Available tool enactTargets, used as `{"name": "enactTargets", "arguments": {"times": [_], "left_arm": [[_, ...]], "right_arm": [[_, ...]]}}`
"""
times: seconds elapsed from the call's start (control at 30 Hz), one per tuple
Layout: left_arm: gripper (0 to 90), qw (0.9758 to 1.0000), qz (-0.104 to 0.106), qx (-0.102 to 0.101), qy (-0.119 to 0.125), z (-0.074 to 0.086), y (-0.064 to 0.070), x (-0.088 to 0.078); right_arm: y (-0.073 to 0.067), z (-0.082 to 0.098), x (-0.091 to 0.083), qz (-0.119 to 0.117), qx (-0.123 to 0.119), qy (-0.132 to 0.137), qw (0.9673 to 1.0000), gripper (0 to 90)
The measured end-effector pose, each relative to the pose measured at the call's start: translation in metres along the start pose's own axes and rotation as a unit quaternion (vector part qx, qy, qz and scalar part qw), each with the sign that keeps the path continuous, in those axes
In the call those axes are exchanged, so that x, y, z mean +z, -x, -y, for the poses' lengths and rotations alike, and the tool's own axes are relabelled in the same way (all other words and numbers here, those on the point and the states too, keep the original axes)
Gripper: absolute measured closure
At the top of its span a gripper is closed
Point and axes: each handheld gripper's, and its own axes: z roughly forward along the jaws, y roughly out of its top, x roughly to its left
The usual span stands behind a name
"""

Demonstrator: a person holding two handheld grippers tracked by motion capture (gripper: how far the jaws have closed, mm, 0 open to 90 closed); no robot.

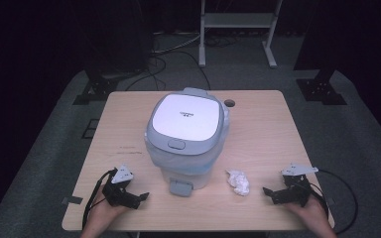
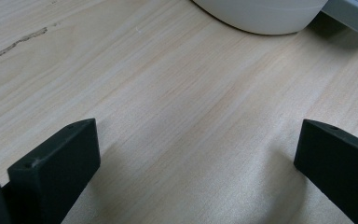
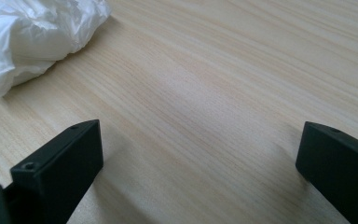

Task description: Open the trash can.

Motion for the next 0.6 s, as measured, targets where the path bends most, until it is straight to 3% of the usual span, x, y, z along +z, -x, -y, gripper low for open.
{"name": "enactTargets", "arguments": {"times": [0.27,0.5,0.6], "left_arm": [[0.3,1.0000,0.002,-0.001,0.003,0.001,0.001,-0.001],[5.8,0.9997,0.013,-0.009,0.016,0.000,0.002,-0.009],[9.4,0.9998,0.017,0.000,0.013,-0.002,0.004,-0.011]], "right_arm": [[0.000,0.000,0.000,0.000,0.000,0.000,1.0000,0.0],[0.000,0.000,0.000,0.000,0.000,0.000,1.0000,0.0],[0.000,0.000,0.000,0.000,0.000,0.000,1.0000,0.0]]}}
